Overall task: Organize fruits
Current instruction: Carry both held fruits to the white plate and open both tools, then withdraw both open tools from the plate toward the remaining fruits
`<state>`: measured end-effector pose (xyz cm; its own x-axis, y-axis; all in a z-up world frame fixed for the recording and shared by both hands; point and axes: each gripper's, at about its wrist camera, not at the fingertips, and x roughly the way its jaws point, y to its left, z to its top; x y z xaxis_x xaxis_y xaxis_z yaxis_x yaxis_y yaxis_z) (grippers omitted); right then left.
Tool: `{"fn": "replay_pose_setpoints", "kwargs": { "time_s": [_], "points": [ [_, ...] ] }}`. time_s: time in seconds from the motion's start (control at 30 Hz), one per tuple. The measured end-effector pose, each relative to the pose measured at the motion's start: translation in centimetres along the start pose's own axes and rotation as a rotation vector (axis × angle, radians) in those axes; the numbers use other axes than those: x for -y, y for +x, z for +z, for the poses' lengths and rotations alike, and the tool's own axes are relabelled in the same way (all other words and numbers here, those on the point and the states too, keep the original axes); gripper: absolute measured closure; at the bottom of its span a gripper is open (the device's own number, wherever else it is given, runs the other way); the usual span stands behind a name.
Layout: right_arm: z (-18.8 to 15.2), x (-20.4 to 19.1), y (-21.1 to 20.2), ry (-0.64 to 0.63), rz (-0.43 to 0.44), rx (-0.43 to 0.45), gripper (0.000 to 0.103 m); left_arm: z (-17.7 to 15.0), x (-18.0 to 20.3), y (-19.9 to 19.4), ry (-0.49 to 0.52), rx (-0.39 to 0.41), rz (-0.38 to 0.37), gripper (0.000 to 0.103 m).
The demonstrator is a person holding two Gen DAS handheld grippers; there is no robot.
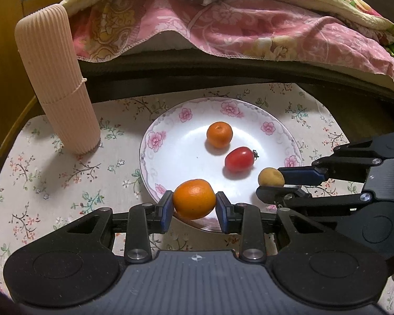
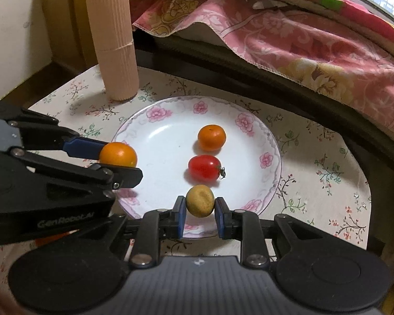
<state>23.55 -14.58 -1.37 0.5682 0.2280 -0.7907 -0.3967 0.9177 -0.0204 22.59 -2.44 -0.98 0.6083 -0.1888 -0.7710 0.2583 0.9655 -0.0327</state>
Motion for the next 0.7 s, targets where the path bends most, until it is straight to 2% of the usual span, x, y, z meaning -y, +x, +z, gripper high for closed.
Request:
{"fn": "replay_pose_setpoints", "kwargs": {
  "time_s": [0.23, 0.7],
  "points": [
    [-0.1, -0.2, -0.2, -0.011, -0.011, 0.014, 0.071, 0.1, -0.2, -0.4, -0.006, 0.000, 0.011, 0.058],
    [-0.3, 0.2, -1.3, 0.028, -0.013, 0.053, 0.069, 0.1, 0.4, -1.9, 0.025, 0.053, 0.028, 0.051]
  ]
}}
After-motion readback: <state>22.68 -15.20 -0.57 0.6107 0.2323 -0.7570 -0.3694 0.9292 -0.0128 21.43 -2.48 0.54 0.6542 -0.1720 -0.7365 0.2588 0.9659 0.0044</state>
